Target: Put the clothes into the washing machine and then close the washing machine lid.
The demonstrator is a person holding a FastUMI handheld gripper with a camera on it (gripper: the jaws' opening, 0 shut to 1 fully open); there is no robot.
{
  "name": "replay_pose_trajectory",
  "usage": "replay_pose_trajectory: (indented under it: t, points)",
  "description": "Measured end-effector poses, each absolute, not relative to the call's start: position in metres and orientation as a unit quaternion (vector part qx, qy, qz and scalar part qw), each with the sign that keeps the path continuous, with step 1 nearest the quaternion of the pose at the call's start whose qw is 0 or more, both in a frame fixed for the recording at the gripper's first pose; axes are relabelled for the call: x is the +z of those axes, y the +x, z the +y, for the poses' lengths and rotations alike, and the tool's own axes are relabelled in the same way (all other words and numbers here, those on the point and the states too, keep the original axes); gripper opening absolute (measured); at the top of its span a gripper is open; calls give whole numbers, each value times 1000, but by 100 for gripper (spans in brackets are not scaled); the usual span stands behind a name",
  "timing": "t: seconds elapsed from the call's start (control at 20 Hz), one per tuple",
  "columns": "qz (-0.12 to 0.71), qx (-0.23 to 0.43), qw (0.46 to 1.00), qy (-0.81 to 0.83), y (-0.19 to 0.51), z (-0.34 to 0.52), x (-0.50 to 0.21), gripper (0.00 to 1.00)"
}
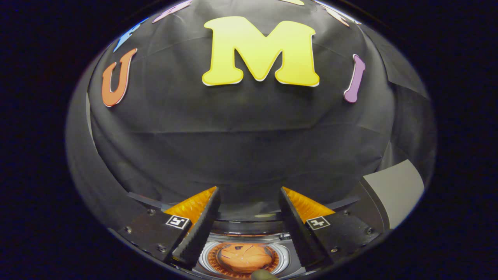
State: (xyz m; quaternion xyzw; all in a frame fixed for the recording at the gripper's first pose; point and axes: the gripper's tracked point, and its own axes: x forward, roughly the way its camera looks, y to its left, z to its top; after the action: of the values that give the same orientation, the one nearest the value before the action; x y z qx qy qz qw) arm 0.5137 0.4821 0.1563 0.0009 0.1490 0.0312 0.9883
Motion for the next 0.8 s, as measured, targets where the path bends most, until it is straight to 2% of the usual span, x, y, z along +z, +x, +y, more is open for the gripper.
replay_pose_trajectory:
  t: [0.8]
  points:
    - [155, 57, 986, -2, 452, 479, 126, 94]
